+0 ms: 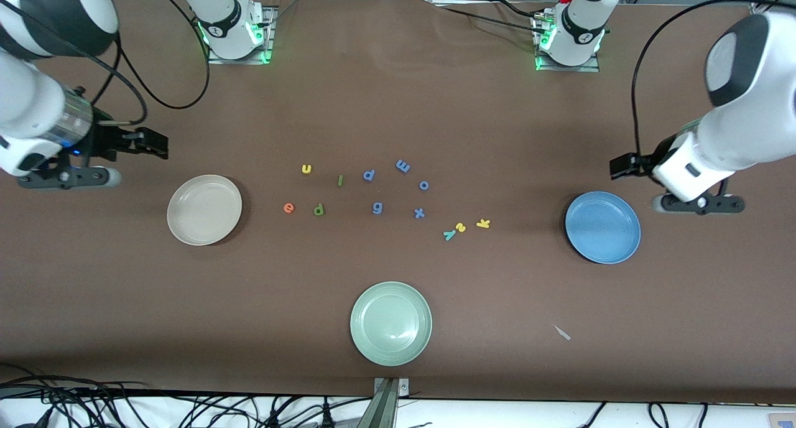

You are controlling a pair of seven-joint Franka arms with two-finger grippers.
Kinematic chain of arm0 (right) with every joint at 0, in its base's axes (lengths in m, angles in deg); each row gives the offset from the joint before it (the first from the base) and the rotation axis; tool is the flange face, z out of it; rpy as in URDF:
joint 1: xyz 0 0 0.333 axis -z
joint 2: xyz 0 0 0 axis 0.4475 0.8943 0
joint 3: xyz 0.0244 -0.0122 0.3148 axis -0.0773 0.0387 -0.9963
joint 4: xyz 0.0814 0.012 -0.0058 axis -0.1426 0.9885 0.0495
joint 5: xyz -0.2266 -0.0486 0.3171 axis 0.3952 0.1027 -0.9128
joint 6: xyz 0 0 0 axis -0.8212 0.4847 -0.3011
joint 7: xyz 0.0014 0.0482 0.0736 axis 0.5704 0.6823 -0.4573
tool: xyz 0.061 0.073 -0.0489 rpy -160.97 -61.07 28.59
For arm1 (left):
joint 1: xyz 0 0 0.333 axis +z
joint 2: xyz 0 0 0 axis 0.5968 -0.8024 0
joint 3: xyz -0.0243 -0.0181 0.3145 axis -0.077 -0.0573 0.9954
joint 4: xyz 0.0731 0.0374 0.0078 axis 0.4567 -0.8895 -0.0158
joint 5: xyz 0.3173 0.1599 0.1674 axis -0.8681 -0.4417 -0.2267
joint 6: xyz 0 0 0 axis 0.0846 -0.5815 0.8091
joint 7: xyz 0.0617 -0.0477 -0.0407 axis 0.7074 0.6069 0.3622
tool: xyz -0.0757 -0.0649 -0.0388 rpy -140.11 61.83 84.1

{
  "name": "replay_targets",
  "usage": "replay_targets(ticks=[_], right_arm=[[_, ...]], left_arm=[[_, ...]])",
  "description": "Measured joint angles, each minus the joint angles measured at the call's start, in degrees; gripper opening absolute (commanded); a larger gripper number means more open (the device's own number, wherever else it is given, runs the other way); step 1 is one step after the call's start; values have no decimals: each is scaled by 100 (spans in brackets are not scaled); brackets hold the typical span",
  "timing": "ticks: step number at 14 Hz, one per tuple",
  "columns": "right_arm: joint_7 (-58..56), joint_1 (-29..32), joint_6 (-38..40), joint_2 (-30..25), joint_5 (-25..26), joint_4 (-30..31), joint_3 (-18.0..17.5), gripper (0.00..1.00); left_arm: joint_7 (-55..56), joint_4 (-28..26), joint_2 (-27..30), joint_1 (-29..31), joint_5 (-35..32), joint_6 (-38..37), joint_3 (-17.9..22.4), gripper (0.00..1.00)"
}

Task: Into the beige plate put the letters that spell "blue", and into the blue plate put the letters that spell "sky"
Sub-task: 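Move the right gripper toward the orange e while the left gripper reaches the k, then grasp the orange e with the right gripper while the left gripper grasps the k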

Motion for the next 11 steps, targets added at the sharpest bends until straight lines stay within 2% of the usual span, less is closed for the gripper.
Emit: replay_targets(ticks=[6, 11], right_arm=[[29, -460, -559, 661, -31, 2, -4, 100], [656, -708, -1249, 1155, -161, 92, -6, 100]], left_arm=[[-3, 5, -302, -580, -2, 328, -29, 100], [-5, -4, -930, -863, -2, 572, -34, 100]])
